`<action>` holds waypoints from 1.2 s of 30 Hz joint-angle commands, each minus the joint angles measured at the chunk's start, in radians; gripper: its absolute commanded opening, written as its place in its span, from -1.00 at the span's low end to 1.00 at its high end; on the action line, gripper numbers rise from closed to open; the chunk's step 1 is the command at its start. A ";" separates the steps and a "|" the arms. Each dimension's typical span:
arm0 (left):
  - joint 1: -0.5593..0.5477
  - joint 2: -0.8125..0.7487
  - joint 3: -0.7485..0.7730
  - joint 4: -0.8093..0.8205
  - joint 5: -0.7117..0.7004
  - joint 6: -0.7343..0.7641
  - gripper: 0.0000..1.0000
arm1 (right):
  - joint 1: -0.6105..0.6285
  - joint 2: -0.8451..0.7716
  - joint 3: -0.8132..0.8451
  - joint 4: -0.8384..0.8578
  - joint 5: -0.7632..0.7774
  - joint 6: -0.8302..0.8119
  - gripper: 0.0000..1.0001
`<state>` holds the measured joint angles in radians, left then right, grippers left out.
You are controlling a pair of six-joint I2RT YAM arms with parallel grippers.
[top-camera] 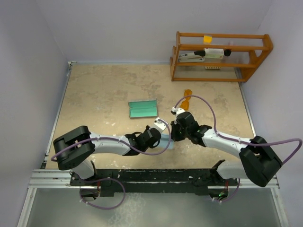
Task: Organize the sunglasses
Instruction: Fold the glasses cleaning cloth at the center of the board.
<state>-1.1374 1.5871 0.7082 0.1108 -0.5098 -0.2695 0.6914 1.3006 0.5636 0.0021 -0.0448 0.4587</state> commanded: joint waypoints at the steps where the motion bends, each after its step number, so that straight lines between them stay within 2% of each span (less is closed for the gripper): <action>1: -0.013 -0.040 -0.006 0.028 -0.026 -0.017 -1.00 | 0.011 -0.038 -0.016 0.004 -0.003 0.016 -1.00; 36: -0.057 -0.065 -0.040 0.023 -0.059 -0.057 -1.00 | 0.065 -0.078 -0.066 0.010 0.019 0.065 -1.00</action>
<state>-1.1835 1.5570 0.6720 0.1101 -0.5442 -0.3046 0.7483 1.2480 0.5049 0.0055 -0.0429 0.5079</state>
